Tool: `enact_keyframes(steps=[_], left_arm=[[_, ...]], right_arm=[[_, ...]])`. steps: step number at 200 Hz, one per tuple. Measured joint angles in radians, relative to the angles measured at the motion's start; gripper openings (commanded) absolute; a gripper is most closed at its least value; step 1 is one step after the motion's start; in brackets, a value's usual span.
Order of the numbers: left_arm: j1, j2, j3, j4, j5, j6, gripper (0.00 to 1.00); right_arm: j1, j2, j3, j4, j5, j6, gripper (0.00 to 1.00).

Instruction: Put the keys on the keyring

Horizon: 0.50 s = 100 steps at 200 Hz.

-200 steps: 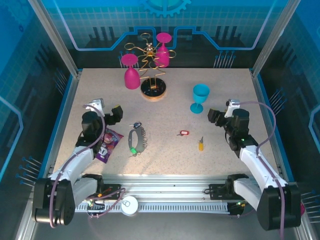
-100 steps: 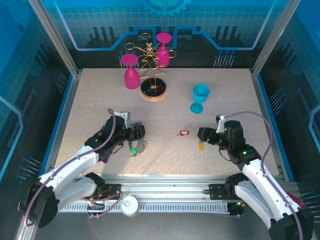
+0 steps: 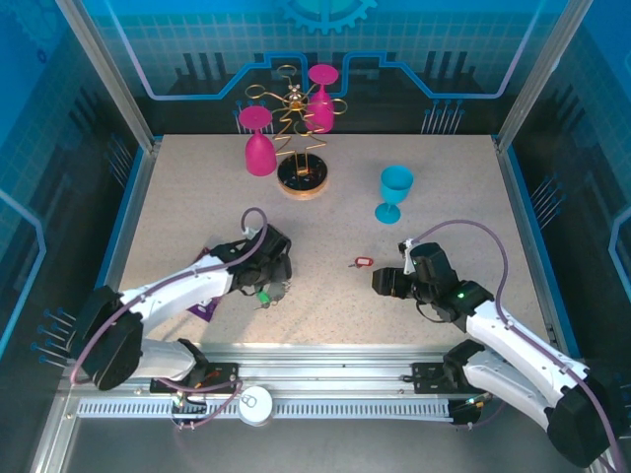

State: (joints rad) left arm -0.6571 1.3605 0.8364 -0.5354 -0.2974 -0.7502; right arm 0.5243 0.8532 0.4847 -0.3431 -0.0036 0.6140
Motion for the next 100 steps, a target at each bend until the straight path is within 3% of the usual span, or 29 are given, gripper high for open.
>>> enact_keyframes(steps=[38, 100], left_arm=[[-0.002, 0.148, 0.123, -0.024, -0.006, -0.019, 0.47], [-0.041, 0.303, 0.211, -0.072, -0.039, -0.083, 0.42]], right_arm=[[0.000, -0.020, 0.002, -0.014, 0.029, 0.000, 0.68], [0.000, -0.108, 0.002, -0.060, 0.076, 0.000, 0.68]])
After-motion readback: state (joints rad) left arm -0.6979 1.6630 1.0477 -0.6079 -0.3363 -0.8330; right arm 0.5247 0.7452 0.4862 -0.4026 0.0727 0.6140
